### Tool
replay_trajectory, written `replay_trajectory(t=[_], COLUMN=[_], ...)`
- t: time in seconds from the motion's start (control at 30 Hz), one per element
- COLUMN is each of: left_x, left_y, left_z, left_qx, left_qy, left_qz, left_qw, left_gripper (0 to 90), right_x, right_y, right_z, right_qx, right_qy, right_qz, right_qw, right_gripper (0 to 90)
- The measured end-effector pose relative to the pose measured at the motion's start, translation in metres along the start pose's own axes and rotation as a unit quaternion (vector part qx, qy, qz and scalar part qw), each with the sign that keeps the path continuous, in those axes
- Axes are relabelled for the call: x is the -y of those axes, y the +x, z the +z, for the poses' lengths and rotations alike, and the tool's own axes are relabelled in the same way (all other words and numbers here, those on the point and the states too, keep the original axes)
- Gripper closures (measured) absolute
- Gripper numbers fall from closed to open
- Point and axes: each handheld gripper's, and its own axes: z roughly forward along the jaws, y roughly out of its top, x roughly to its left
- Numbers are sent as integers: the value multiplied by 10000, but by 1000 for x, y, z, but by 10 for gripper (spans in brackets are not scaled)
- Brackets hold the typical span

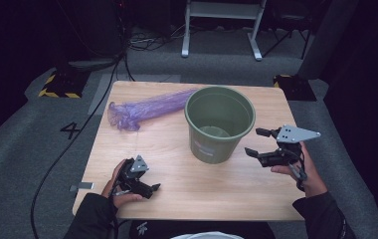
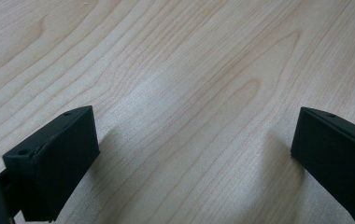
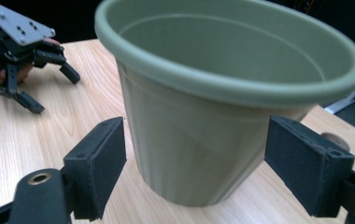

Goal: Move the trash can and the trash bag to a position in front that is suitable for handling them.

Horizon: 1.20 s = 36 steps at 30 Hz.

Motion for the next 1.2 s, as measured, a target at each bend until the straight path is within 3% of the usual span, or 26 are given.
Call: replay_trajectory(t=[0.43, 0.63, 0.83, 1.0, 1.2], left_x=[0, 0, 0, 0, 0], left_y=[0, 0, 0, 1, 1], left_z=[0, 0, 0, 0, 0], left_qx=[-1, -9, 2, 10, 10], left_qy=[1, -2, -10, -12, -16], left_qz=[0, -4, -26, -28, -28], left_qw=[10000, 10000, 10000, 10000, 10000], left_gripper=[4, 6, 8, 12, 13], right_x=[-28, -36, -44, -50, -53], right_y=[8, 13, 20, 25, 25], right_z=[1, 8, 19, 30, 41], right_qx=[-28, 0, -192, -389, -330], right_qy=[-147, -67, 105, 419, 635], right_qz=[-277, -443, -609, -762, -858], right_qw=[9995, 9990, 9979, 9955, 9937], right_gripper=[205, 211, 226, 338, 462])
